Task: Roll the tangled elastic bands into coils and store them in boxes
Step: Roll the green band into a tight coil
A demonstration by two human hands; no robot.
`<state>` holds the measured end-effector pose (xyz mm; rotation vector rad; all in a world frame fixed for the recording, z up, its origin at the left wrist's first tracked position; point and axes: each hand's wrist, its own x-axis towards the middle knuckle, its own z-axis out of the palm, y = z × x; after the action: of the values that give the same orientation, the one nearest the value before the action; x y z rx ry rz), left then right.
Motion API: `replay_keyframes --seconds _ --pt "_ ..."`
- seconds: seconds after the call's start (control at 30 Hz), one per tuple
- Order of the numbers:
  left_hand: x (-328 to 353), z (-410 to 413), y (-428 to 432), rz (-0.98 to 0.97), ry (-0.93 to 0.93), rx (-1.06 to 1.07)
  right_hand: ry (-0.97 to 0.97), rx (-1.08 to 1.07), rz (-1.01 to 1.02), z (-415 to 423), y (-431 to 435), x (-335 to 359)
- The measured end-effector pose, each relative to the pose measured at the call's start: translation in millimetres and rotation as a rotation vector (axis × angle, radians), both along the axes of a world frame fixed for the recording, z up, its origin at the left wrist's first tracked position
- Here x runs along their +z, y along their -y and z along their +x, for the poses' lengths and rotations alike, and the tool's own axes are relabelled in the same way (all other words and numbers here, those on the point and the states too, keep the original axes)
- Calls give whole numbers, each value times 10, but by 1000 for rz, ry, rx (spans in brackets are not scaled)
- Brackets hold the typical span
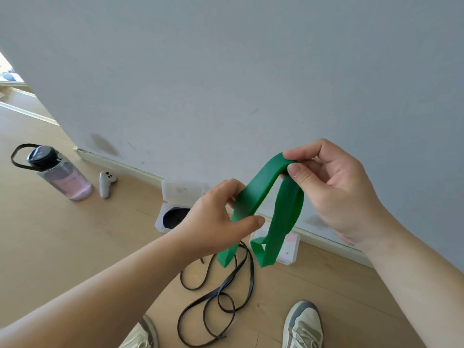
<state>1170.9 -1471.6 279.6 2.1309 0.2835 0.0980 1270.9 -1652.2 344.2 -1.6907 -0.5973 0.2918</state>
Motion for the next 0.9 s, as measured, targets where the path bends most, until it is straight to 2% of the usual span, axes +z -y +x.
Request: replay_keyframes --seconds 0.1,0.2,0.27,0.33,0.4,0.47,0.6,0.7,0.73,0.8,0.9 --pt "78 -21 -49 92 -45 24 104 -21 -169 49 56 -40" --pt "183 -20 -156 -26 38 118 143 -52 -315 126 125 -49" --pt "295 -52 -207 -123 107 195 91 -44 -385 179 176 -77" --pt "414 -89 -203 -162 199 227 -50 24 -427 175 187 -122" --pt "488 -122 -130 -201 247 221 -176 130 -388 106 125 -142" --pt "495 -138 -37 -226 256 199 -220 211 -288 5 32 -130" --pt "436 -117 33 -206 306 155 -114 266 -204 -96 -89 -79" --pt "453 -123 18 -142 389 129 -89 184 -166 -114 -121 -32" --pt "450 -131 -5 -145 382 114 -76 159 -146 -118 -125 -21" --pt "407 -159 -56 -191 222 55 -38 150 -110 -136 -134 -4" --pt "217 -180 -61 -45 -57 -109 2 125 -65 -152 -134 1"
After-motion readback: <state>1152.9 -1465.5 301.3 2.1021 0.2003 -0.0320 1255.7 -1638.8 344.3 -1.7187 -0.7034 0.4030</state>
